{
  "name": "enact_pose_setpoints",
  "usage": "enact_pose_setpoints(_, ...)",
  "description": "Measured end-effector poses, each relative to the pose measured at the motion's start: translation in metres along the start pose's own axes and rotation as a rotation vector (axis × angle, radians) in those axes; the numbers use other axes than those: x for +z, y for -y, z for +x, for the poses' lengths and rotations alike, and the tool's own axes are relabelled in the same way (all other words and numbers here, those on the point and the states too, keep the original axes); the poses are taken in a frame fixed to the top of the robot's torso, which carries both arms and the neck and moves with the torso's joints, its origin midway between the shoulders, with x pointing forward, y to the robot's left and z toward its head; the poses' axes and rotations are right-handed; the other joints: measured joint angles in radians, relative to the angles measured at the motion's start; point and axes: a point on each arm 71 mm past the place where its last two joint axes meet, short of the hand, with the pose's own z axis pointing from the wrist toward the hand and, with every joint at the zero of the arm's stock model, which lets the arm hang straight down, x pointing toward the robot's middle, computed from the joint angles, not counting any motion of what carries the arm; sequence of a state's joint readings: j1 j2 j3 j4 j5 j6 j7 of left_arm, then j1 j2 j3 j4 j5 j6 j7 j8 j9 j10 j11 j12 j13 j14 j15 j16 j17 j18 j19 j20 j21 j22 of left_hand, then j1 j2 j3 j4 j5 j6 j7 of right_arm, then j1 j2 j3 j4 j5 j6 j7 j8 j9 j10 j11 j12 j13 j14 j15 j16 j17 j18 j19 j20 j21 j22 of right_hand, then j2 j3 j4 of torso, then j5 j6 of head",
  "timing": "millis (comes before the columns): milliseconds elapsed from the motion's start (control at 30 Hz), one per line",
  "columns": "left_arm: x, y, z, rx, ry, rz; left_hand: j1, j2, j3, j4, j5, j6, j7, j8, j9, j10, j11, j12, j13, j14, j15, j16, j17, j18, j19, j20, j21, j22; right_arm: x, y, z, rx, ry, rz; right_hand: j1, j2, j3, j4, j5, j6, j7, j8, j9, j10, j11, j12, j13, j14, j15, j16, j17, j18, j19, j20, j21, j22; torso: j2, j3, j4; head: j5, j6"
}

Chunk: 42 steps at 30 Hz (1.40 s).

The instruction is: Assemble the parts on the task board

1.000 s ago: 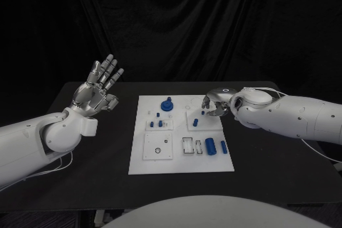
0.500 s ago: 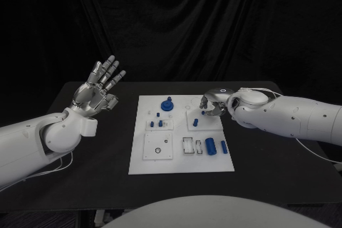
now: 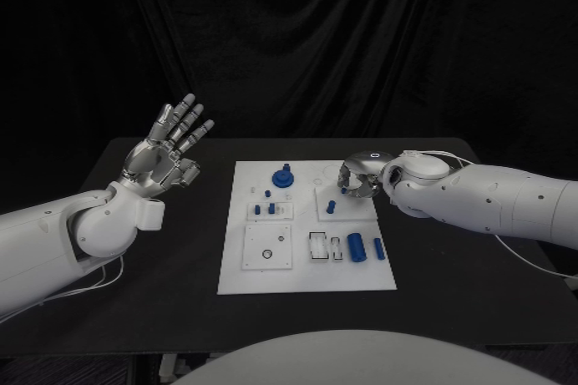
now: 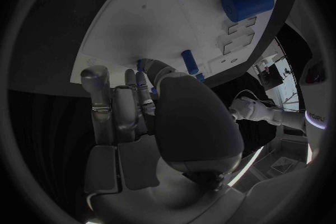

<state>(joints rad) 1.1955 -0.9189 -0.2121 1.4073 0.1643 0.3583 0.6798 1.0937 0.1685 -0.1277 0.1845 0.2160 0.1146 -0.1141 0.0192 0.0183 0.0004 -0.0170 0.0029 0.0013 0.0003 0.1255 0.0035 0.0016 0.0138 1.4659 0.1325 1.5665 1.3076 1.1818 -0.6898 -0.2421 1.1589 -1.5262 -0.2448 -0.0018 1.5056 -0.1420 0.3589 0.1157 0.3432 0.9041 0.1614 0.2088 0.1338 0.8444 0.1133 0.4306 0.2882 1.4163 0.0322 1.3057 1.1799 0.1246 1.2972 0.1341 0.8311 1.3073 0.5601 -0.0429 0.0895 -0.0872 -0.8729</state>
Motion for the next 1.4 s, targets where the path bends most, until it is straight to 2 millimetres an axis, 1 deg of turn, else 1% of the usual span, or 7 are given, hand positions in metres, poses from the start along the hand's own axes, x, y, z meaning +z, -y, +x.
enact_pose_setpoints(233,-0.0001,0.0001,0.0002,-0.003,-0.003,0.000,0.000,0.010,-0.006,-0.006,0.000,0.000,0.007,0.000,0.000,0.000,0.011,0.000,0.000,0.000,0.000,0.000,0.000,0.000,0.001,0.009,0.000,0.000,0.0015,0.0002,0.0020,0.000,-0.007,0.002,0.000,0.000,0.000,0.000,0.005,0.003,0.003,0.000,0.002,0.008,-0.001,-0.004,-0.004,0.000,0.000,0.000,0.000,0.000,0.000,0.000,0.000,0.000,0.000,-0.0006,0.0000,0.002,0.000)
enact_pose_setpoints(533,0.0001,0.0002,0.0000,-0.007,-0.008,0.001,0.000,0.025,-0.016,-0.016,0.011,0.005,0.027,0.000,0.001,-0.001,0.049,0.000,0.000,0.000,0.007,0.000,-0.001,0.000,-0.002,0.013,0.000,0.000,0.0029,0.0012,0.0051,0.001,-0.013,0.004,0.010,0.010,0.012,-0.012,0.009,0.014,0.000,0.005,0.010,0.039,-0.006,-0.009,-0.014,0.000,0.000,0.000,0.000,0.000,-0.003,-0.003,0.000,0.000,0.000,-0.0015,-0.0017,0.006,0.000)
enact_pose_setpoints(800,0.0001,0.0005,-0.0009,-0.010,-0.012,0.001,0.003,0.032,-0.021,-0.032,0.026,0.010,0.039,0.000,0.001,0.006,0.055,0.000,0.000,0.000,0.022,0.000,-0.001,0.000,-0.002,0.027,0.000,0.000,0.0045,0.0017,0.0054,0.001,-0.009,0.002,0.011,0.011,0.012,-0.012,0.007,0.023,-0.002,0.009,0.018,0.069,-0.011,-0.015,-0.024,0.004,-0.004,0.000,0.004,0.000,0.000,-0.007,0.012,0.001,0.000,-0.0021,-0.0017,0.007,0.000)
enact_pose_setpoints(867,0.0003,0.0005,-0.0011,-0.010,-0.013,0.001,0.008,0.037,-0.019,-0.033,0.032,0.011,0.039,0.000,0.001,0.005,0.062,0.000,0.000,0.000,0.029,0.000,-0.001,0.000,0.002,0.031,0.000,0.000,0.0048,0.0018,0.0053,0.003,-0.007,0.002,0.008,0.013,0.012,-0.012,-0.004,0.034,-0.005,0.015,0.024,0.087,-0.015,-0.020,-0.029,0.007,-0.008,0.000,0.004,0.000,0.004,-0.011,0.018,0.001,0.000,-0.0021,-0.0017,0.006,0.000)
enact_pose_setpoints(1133,0.0010,0.0007,-0.0027,-0.009,-0.014,0.002,0.018,0.047,-0.019,-0.055,0.059,0.014,0.054,0.000,0.002,0.005,0.062,0.000,0.001,-0.002,0.041,0.000,0.000,0.000,0.000,0.043,0.000,0.000,0.0053,0.0021,0.0057,0.012,0.003,-0.002,-0.002,0.023,0.007,-0.018,-0.035,0.066,-0.016,0.027,0.043,0.134,-0.025,-0.036,-0.044,0.008,-0.014,0.000,0.003,0.000,0.007,-0.014,0.024,0.001,0.000,-0.0027,-0.0015,0.005,0.000)
enact_pose_setpoints(1300,0.0015,0.0008,-0.0037,-0.008,-0.013,0.003,0.030,0.059,-0.015,-0.080,0.091,0.016,0.060,0.000,0.002,0.005,0.062,0.000,0.001,0.002,0.045,0.000,0.000,0.000,0.000,0.050,0.000,0.000,0.0056,0.0019,0.0060,0.015,0.006,-0.004,-0.014,0.023,-0.010,-0.007,-0.082,0.061,-0.011,0.023,0.047,0.135,-0.024,-0.056,-0.055,0.008,-0.014,0.000,-0.002,0.000,0.007,-0.014,0.024,0.001,0.000,-0.0028,-0.0016,0.005,0.000)
enact_pose_setpoints(1400,0.0016,0.0008,-0.0040,-0.008,-0.014,0.003,0.034,0.063,-0.014,-0.089,0.104,0.016,0.066,0.000,0.003,0.005,0.062,0.000,0.001,-0.002,0.048,0.000,0.000,0.000,0.000,0.050,0.000,0.000,0.0060,0.0017,0.0061,0.016,0.007,-0.004,-0.018,0.020,-0.011,-0.005,-0.085,0.059,-0.009,0.021,0.047,0.137,-0.023,-0.058,-0.057,0.008,-0.014,0.000,-0.004,0.000,0.007,-0.014,0.020,0.001,0.000,-0.0029,-0.0016,0.005,0.000)
